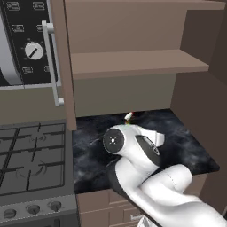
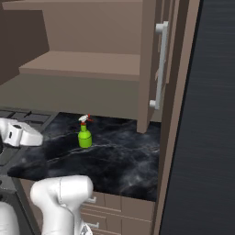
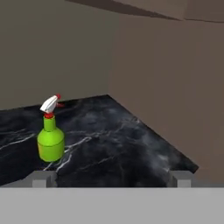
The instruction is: Move the cutting board and knife to the sink. Then move spray from the cabinet to the counter.
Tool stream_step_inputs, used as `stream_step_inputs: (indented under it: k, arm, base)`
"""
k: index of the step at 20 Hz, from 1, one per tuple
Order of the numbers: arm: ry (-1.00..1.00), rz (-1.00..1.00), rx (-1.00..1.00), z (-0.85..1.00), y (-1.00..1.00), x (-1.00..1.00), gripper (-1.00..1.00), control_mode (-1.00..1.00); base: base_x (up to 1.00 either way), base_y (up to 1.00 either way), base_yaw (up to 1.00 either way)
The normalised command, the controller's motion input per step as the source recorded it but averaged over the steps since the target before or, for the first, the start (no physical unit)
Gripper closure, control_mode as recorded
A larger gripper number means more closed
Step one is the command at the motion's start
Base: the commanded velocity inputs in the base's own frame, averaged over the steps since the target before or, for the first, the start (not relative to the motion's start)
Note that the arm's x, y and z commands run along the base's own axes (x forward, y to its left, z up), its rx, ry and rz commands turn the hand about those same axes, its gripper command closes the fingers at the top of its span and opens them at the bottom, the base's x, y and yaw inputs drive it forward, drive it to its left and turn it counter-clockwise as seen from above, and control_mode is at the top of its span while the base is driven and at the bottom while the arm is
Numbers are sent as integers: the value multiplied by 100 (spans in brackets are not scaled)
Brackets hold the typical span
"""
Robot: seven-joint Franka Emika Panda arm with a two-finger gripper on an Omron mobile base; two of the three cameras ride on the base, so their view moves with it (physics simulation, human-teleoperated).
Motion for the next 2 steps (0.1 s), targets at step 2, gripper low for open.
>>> stream_step_inputs:
  k: [2]
  arm:
    - [31,10,12,69,0,-41,-100,-100]
  base:
    - [0,0,0]
